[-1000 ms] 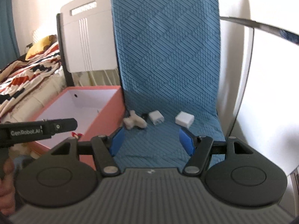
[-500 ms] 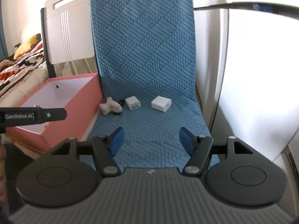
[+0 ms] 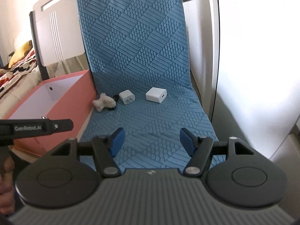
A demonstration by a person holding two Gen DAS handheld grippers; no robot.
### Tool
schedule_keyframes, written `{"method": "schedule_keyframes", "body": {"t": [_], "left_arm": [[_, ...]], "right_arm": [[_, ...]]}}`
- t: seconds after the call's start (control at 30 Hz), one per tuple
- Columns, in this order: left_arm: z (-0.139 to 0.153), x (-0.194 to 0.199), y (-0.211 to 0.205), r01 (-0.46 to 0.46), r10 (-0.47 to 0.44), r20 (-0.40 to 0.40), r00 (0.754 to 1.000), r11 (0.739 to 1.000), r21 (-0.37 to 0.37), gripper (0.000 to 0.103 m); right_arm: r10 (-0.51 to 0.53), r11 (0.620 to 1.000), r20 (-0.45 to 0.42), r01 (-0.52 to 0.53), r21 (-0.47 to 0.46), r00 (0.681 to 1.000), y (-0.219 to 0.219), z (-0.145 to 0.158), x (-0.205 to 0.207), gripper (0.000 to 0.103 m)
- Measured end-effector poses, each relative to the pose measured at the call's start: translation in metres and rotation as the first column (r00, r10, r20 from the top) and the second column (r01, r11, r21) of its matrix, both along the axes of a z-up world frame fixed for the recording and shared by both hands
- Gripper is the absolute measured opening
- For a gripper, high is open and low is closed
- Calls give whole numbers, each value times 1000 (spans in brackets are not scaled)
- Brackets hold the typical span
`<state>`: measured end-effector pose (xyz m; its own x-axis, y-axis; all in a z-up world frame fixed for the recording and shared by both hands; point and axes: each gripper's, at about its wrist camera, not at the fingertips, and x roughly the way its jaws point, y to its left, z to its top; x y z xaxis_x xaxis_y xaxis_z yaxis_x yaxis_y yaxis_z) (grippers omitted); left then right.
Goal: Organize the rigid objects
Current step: 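Move the right gripper to the white cube charger and close on it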
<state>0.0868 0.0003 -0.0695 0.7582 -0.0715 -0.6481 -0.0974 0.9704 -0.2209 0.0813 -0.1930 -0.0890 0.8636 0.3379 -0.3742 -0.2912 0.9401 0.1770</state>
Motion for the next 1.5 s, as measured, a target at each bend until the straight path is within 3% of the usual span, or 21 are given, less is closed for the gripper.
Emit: {"method": "schedule_keyframes", "body": {"t": [0.33,0.47,0.7,1.1,1.2,1.5], "left_arm": [[-26,53,15,-87,82,-48,995,990,-112,39],[-31,73,12,-125,121,-46,992,989,-82,39],[-47,116,6,-161,156,-65,986,983,-86,39],[-81,177,23,-261,254,-84,964,961,-91,39],[-87,191,31,-295,285,-95,954,950,-104,39],[-100,216,42,-344,328,-124,937,927,-149,39]], "right_arm": [[1,1000,-18,-1,21,1000,15,-13,62,67],[17,999,-31,-16,31,999,18,-20,89,67],[50,999,6,-50,-23,999,26,-31,130,67],[117,992,-12,-118,-52,993,52,-41,203,67],[115,992,-28,-116,-50,993,58,-45,220,79],[97,991,-33,-99,-91,995,82,-47,259,79]]}}
